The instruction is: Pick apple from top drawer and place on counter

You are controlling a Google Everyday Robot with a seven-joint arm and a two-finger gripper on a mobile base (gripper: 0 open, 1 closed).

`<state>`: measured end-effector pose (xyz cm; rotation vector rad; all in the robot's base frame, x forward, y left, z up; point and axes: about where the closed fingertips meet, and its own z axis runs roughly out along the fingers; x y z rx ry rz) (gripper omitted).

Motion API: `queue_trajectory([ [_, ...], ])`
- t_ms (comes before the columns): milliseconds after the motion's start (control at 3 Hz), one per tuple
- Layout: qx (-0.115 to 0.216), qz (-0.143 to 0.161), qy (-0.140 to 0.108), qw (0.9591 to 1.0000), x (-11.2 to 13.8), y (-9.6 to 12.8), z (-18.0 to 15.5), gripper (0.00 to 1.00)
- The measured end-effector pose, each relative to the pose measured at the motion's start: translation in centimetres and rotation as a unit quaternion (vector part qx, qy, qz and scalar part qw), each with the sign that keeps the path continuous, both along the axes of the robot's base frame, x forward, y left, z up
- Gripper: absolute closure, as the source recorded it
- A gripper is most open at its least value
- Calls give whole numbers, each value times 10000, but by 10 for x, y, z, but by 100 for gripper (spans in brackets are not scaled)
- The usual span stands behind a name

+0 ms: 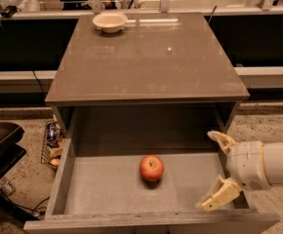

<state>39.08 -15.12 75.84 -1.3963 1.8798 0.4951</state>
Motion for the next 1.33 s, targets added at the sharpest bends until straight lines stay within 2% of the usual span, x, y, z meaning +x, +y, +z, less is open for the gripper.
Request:
queue_trajectory([
  [333, -21, 141, -350, 9993, 2, 4, 2, 0],
  [667, -25, 148, -346, 9993, 2, 4, 1, 0],
  [1000, 182, 371, -352, 9985, 17, 31, -18, 0],
  [1333, 530, 669, -278, 9960, 42, 64, -58, 0],
])
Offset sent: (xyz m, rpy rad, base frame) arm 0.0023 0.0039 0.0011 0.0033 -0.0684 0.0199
